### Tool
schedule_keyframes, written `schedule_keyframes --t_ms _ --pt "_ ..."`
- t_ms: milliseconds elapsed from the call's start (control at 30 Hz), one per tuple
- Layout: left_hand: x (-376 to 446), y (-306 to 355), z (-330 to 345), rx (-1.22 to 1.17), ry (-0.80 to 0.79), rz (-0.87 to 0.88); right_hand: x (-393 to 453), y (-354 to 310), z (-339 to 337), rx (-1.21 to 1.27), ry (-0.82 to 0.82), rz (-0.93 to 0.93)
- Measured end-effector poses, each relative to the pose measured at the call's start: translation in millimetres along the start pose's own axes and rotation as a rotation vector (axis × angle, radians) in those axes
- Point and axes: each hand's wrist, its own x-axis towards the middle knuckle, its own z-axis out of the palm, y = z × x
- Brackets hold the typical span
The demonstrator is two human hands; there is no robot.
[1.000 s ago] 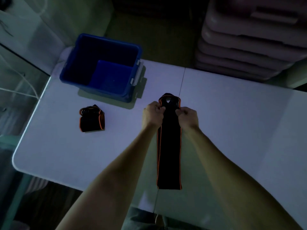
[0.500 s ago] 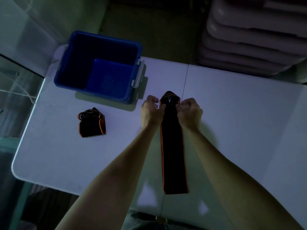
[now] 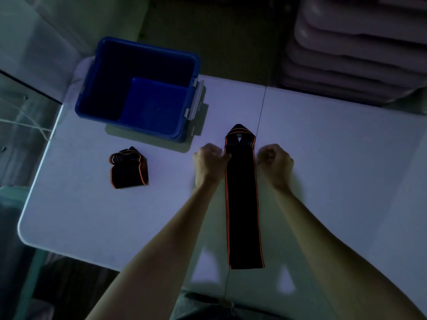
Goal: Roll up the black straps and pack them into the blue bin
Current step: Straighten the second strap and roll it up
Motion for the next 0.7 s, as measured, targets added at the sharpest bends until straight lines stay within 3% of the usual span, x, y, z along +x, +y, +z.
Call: schedule_keyframes --t_ms 533,700 --pt "-74 -41 2 0.031 0.019 0.009 -70 37 -34 -0.096 -0.305 -0.056" --pt "-88 -47 1 -0.005 -0.008 -0.008 -83 42 -40 -0.071 -0.313 -0.138"
